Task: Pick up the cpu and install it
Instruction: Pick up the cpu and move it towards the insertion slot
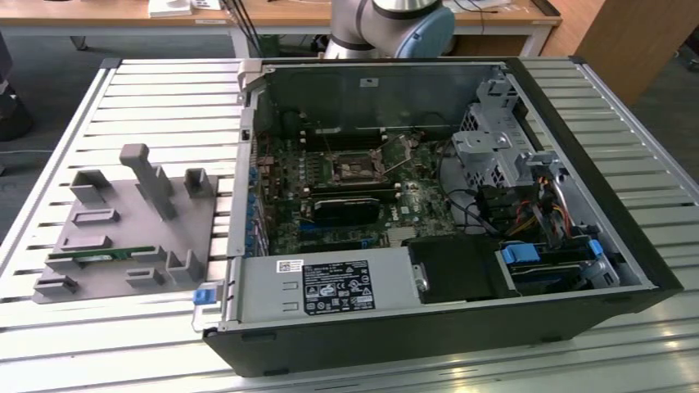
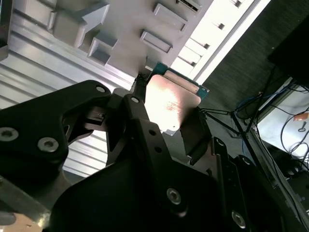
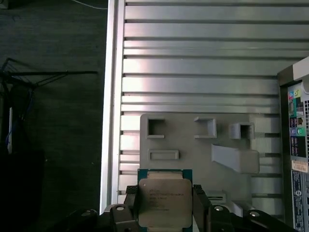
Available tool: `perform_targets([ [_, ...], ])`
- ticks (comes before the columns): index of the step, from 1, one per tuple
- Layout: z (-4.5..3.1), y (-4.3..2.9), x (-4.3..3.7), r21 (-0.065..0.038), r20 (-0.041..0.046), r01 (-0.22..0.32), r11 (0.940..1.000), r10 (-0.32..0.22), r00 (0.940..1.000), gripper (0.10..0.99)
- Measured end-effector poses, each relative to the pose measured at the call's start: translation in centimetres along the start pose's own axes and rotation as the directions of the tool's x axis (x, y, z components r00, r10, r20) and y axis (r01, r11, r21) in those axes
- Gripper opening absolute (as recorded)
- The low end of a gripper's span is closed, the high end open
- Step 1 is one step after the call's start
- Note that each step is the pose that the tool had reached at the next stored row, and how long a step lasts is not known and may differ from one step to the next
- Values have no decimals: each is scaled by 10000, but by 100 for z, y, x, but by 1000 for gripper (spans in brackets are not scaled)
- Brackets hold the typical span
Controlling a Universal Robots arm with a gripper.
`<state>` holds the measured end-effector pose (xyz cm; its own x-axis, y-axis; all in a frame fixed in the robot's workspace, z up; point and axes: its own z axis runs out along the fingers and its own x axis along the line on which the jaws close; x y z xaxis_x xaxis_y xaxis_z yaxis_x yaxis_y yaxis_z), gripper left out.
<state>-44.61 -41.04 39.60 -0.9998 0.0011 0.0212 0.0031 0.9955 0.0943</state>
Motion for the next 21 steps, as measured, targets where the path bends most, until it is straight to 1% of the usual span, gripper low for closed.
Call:
perform_targets([
  [4, -6, 2, -36, -6, 0, 0, 10000, 0, 10000, 537],
  [14, -9, 2, -254, -10, -1, 1, 10000, -1, 10000, 537],
  [21, -10, 3, -345, -10, 0, 0, 10000, 0, 10000, 537],
])
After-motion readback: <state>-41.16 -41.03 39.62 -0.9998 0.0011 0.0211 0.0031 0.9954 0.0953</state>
